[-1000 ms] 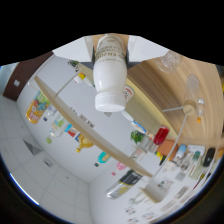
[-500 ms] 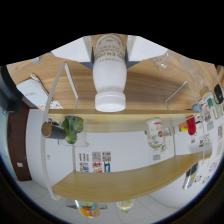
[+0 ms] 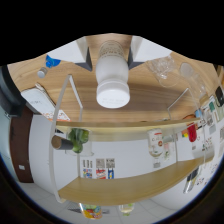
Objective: Make me a cup of Mount Fuji.
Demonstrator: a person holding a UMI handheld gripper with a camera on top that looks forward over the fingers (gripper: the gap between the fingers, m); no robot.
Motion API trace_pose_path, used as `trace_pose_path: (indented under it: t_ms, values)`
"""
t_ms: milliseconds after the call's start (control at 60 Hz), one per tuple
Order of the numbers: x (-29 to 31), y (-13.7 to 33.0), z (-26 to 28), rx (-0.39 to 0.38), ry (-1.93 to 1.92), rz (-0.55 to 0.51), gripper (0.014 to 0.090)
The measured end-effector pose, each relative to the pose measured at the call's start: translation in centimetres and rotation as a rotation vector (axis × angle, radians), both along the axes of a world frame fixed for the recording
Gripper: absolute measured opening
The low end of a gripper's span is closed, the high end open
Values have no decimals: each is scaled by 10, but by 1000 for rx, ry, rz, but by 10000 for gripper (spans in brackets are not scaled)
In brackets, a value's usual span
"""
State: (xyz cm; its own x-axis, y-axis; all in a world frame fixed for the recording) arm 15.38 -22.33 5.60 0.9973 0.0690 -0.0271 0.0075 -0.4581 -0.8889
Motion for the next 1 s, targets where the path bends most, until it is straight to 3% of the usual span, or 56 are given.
trace_pose_path:
  t_ms: [83, 133, 333, 700, 1000]
  values:
    - [4, -6, 22, 5, -13, -32, 828]
    - [3, -14, 38, 2, -9, -52, 861]
    - [-12, -58, 85, -104, -11, -158, 849]
    - [-109, -112, 116, -178, -41, -106, 858]
    - [-139, -122, 123, -187, -61, -97, 860]
